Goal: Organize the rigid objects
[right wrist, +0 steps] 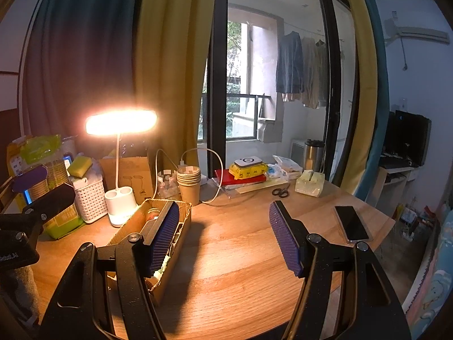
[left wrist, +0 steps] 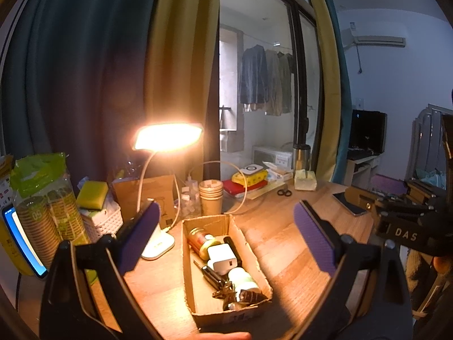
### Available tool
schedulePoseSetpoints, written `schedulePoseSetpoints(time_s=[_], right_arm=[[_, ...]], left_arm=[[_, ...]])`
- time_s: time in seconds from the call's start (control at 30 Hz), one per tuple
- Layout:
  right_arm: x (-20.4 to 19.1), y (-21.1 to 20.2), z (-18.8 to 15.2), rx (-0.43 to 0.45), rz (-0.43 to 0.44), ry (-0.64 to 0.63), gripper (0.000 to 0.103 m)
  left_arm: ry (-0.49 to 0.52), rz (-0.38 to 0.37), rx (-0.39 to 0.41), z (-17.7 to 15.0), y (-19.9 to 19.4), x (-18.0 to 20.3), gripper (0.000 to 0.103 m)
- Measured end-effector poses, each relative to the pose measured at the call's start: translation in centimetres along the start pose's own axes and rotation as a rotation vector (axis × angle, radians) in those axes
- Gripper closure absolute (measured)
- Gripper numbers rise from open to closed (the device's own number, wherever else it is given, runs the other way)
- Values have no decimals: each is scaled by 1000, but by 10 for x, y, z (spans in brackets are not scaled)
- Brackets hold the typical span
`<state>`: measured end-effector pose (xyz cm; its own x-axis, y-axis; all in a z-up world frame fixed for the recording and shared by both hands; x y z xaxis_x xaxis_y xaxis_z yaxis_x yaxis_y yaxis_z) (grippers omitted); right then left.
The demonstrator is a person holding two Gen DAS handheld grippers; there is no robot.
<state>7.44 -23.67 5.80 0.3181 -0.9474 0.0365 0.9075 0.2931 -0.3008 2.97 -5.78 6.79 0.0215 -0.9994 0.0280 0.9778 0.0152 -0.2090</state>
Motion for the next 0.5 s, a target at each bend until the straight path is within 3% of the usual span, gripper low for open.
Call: schedulePoseSetpoints(time_s=[0.5], right_arm=[[-4,0,-1,-6,7,-7,33]], left_arm=[[-3,1,1,0,0,0,6]])
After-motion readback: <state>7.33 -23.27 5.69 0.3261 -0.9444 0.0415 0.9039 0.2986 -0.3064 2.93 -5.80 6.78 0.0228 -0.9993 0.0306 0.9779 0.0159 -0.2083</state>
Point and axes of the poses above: each gripper's, at about its wrist camera, not at the fingertips, and y roughly the way its jaws point, x to its right, z to its top, the point moved 5 cm from there along y, roughly the way its jaws point, and after that the axes turned 1 degree about x, right-handed, at the moved point
